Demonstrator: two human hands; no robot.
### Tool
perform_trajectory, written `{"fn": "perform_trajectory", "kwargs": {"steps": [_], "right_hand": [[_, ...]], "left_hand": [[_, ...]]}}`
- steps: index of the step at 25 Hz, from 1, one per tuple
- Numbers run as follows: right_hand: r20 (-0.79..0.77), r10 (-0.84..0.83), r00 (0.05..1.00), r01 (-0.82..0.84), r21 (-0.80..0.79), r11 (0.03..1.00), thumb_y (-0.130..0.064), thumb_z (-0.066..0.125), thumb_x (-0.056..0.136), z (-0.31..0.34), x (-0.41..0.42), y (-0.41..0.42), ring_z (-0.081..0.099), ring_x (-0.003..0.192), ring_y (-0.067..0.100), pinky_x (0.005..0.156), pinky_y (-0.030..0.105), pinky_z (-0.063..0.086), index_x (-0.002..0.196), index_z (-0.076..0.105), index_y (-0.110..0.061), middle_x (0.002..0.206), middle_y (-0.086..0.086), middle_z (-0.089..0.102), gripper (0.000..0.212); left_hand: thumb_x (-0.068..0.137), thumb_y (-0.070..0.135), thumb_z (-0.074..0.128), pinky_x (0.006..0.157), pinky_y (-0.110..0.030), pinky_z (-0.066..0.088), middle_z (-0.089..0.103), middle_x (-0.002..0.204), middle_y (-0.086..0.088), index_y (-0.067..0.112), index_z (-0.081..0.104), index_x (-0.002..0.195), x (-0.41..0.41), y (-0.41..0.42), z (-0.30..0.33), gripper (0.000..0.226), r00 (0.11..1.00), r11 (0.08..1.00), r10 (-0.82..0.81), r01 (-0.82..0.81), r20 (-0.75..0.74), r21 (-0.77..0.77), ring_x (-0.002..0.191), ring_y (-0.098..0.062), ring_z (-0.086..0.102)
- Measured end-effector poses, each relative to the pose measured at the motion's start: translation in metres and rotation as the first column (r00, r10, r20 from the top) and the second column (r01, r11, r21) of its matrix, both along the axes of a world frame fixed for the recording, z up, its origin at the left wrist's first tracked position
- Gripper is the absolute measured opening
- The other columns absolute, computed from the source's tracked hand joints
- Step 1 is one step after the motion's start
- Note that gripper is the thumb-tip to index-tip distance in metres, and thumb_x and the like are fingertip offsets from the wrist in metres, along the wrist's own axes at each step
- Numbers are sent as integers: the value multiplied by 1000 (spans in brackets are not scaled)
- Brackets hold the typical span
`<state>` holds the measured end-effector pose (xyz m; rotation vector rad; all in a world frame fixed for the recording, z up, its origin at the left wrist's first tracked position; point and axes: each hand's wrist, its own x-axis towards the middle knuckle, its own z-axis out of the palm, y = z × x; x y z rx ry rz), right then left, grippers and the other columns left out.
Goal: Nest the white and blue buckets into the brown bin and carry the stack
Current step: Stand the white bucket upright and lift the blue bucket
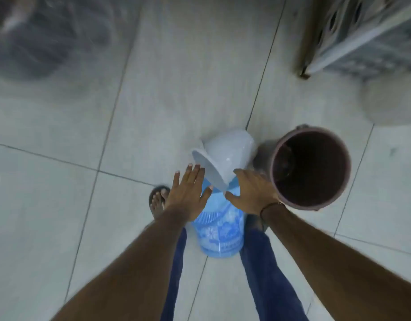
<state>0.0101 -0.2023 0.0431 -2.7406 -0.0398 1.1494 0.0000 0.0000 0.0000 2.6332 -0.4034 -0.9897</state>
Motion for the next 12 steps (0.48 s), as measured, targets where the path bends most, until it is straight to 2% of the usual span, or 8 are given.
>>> {"fn": "perform_trajectory", "kwargs": {"steps": [2,5,7,10,12], "right_hand": [[-38,24,999,-24,10,1000,-50,63,83,-41,-12,2,55,113,30,99,43,42,129,49,-15,125,8,59,60],[-46,122,991,-122,2,993,-43,63,85,-70,-35,3,57,108,28,92,41,47,126,52,-15,119,7,58,52],[-30,150,988,-150,0,989,-36,62,87,-80,-52,1,57,106,27,88,40,50,124,55,-16,117,7,58,43],[-117,258,959,-257,23,966,-28,57,93,-82,-71,-1,57,109,26,89,39,45,124,58,-21,118,5,59,32],[-199,337,920,-329,71,942,-24,53,96,-79,-87,-1,58,110,27,94,37,43,126,61,-22,121,4,62,30]], "left_hand": [[102,46,34,120,-49,20,33,157,-10,9,30,150,-15,-7,-37,61,997,999,-14,10,-75,-48,146,-27,26],[99,36,51,99,-44,44,64,123,-16,4,56,128,-39,-9,-61,44,998,992,-31,25,-46,-125,115,-34,58],[100,31,49,92,-43,47,67,110,-15,5,58,122,-57,-14,-65,35,998,993,-45,40,-42,-109,102,-35,61],[102,29,37,87,-41,44,65,108,-10,12,54,117,-85,-16,-60,28,985,995,-101,103,-141,3,100,-31,58],[102,29,37,83,-41,44,66,108,-9,13,54,113,-106,-18,-50,26,973,992,-107,119,-202,45,100,-30,59]]}}
